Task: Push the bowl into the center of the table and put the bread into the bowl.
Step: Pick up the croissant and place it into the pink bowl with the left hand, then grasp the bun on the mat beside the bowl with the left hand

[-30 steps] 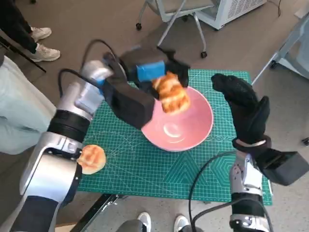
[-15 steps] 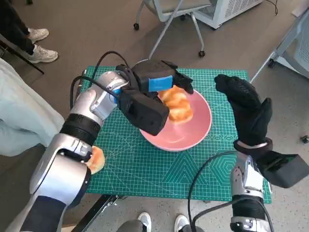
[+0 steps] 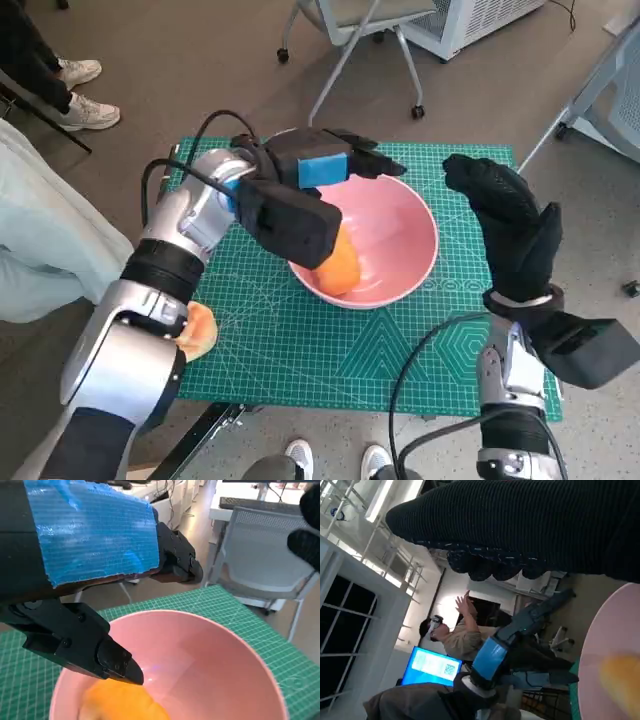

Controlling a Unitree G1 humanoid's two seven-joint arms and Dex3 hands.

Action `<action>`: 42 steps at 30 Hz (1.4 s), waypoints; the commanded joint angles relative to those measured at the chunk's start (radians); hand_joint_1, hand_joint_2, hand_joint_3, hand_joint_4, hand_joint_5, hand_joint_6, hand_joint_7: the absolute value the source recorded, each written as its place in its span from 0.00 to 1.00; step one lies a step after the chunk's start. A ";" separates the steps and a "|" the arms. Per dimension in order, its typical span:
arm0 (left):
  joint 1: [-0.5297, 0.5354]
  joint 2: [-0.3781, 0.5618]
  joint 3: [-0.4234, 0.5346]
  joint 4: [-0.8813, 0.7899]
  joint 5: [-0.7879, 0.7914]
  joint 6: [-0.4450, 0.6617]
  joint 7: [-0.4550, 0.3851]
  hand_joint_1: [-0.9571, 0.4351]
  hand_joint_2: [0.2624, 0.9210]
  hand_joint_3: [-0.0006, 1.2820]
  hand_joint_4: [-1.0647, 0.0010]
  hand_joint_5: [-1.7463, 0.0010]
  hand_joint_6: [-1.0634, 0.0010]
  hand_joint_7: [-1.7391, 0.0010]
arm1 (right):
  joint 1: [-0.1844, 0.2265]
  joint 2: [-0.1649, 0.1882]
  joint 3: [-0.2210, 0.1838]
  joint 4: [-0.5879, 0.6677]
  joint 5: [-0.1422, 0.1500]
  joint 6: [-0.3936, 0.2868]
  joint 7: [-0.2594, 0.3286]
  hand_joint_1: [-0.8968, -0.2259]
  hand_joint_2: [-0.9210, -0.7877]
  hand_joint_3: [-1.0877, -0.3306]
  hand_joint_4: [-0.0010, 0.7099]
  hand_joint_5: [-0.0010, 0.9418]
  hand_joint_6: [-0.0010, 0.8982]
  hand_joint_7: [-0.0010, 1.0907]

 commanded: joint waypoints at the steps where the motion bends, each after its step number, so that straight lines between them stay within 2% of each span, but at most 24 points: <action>1: 0.046 0.052 0.021 -0.132 -0.024 0.068 -0.067 0.54 0.85 0.00 0.91 1.00 0.73 1.00 | 0.010 0.003 0.004 0.017 0.003 0.004 0.005 0.37 0.00 0.35 0.25 0.00 0.06 0.44; 7: 0.180 0.156 0.086 -0.464 -0.104 0.198 -0.214 0.55 0.85 0.00 0.91 1.00 0.75 1.00 | 0.014 0.005 0.005 0.015 0.012 0.004 0.013 0.37 0.00 0.35 0.25 0.00 0.06 0.44; 13: 0.323 0.270 0.177 -0.714 -0.187 0.243 -0.287 0.55 0.82 0.00 0.90 1.00 0.74 1.00 | 0.023 0.009 0.008 0.000 0.021 0.009 0.018 0.37 0.00 0.35 0.25 0.00 0.06 0.44; 22: 0.543 0.411 0.328 -0.880 -0.297 0.232 -0.310 0.55 0.79 0.00 0.88 0.99 0.72 0.99 | 0.028 0.011 0.009 -0.006 0.032 0.014 0.027 0.37 0.00 0.35 0.24 0.00 0.06 0.44; 29: 0.712 0.498 0.412 -1.000 -0.302 0.257 -0.298 0.56 0.77 0.00 0.87 0.99 0.72 0.99 | 0.028 0.016 0.014 -0.001 0.037 0.014 0.031 0.37 0.00 0.34 0.23 0.00 0.05 0.45; 38: 0.893 0.558 0.501 -1.129 -0.266 0.276 -0.267 0.67 0.69 0.00 0.83 0.99 0.69 0.99 | 0.025 0.018 0.016 0.009 0.046 0.015 0.042 0.35 0.00 0.35 0.23 0.00 0.05 0.45; 42: 0.967 0.577 0.536 -1.202 -0.237 0.334 -0.270 0.72 0.67 0.00 0.84 1.00 0.70 0.99 | 0.020 0.019 0.016 0.018 0.050 0.018 0.049 0.34 0.00 0.35 0.22 0.00 0.05 0.45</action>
